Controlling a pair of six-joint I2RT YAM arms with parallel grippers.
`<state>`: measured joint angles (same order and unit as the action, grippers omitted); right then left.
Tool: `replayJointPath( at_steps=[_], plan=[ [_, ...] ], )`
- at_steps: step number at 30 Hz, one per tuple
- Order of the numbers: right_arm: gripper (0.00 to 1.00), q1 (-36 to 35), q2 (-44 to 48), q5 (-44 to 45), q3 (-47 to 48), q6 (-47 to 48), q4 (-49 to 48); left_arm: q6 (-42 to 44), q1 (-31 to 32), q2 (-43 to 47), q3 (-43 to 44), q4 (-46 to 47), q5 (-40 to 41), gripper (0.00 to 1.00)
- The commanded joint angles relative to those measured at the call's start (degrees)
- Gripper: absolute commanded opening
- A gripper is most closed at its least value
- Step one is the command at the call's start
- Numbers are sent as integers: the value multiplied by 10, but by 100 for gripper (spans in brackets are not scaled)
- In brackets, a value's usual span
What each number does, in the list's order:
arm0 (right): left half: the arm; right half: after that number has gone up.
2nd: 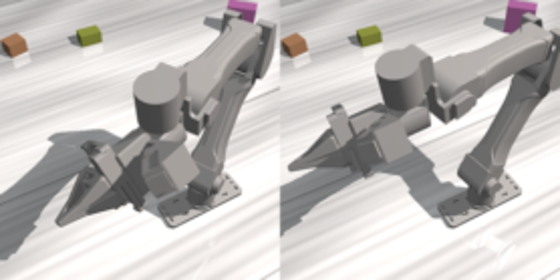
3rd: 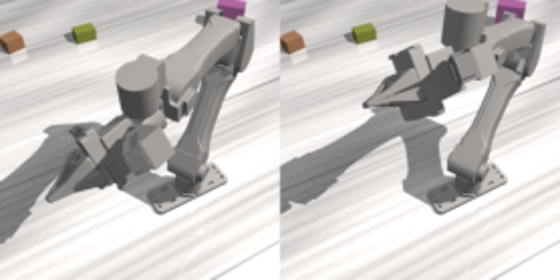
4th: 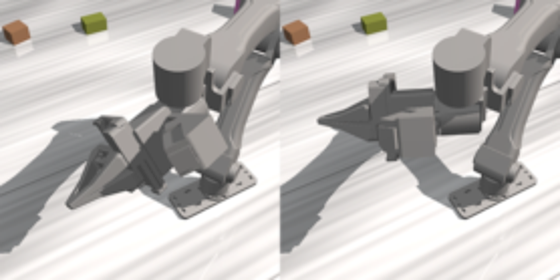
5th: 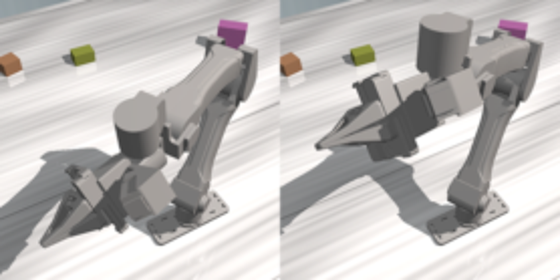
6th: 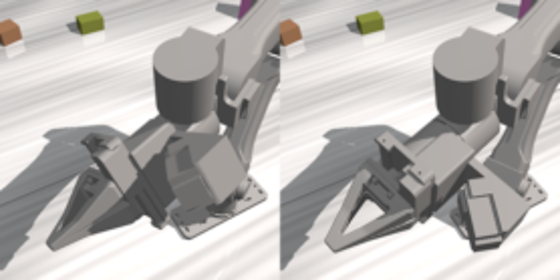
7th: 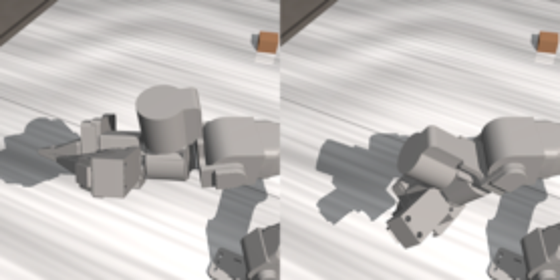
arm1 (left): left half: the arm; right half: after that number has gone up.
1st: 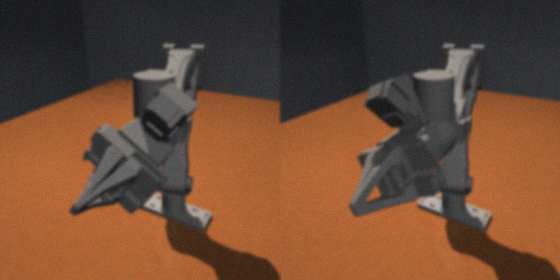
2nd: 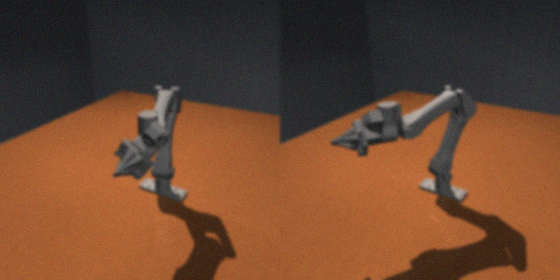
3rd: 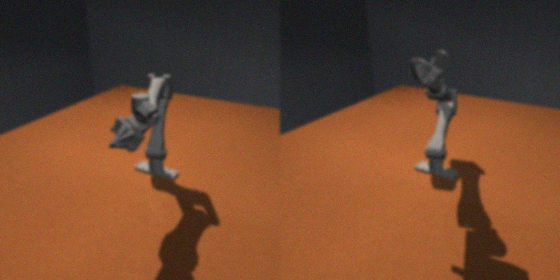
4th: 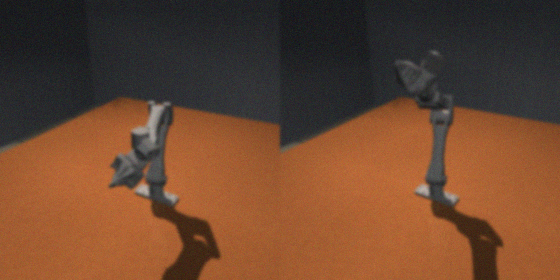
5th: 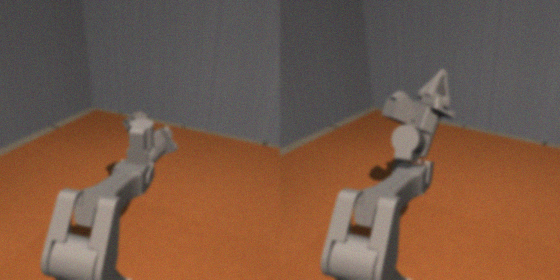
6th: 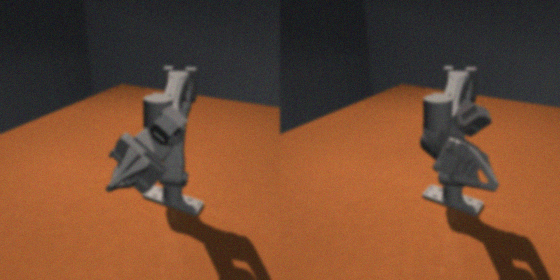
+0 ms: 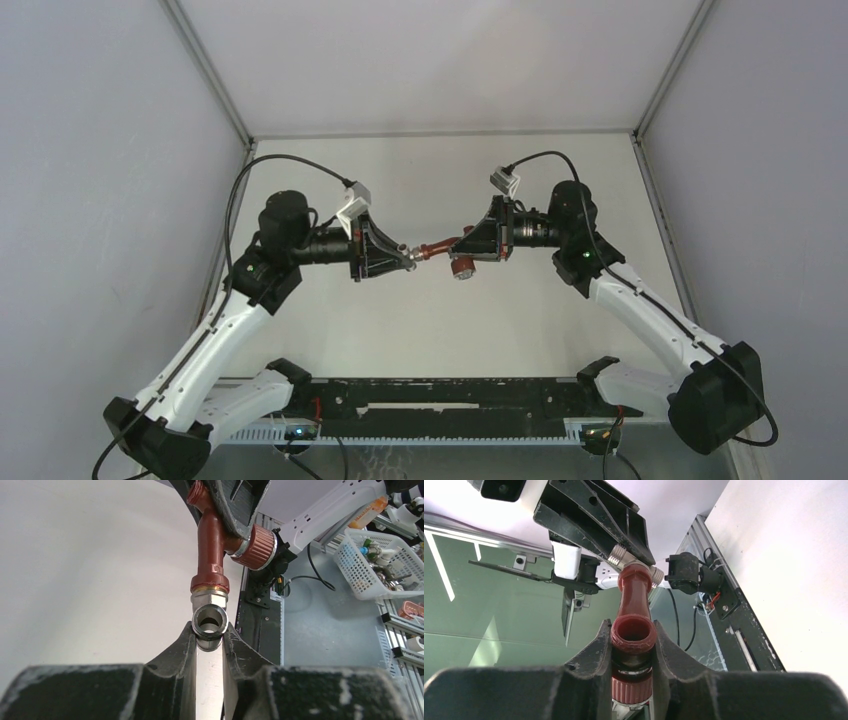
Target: Install the water faucets
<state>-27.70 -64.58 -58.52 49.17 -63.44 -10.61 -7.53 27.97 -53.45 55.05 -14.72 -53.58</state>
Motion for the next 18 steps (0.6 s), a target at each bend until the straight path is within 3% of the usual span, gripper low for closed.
replayJointPath(
  at_steps=[1,3,5,9,14,18],
  plan=[
    [0,-24,2,29,6,-25,-85,-28,9,-4,-5,46,-12,16],
    [0,-23,3,34,-15,-62,-146,-36,9,-20,6,36,-17,35],
    [0,-20,2,37,-25,-88,-182,-42,9,-33,13,28,-18,44],
    [0,-20,5,45,-32,-102,-197,-43,9,-38,13,32,-16,48],
    [0,-17,7,49,-32,-97,-184,-45,9,-30,8,48,-5,43],
    [0,-13,4,45,-36,-100,-189,-46,8,-18,5,54,5,47]
  ],
)
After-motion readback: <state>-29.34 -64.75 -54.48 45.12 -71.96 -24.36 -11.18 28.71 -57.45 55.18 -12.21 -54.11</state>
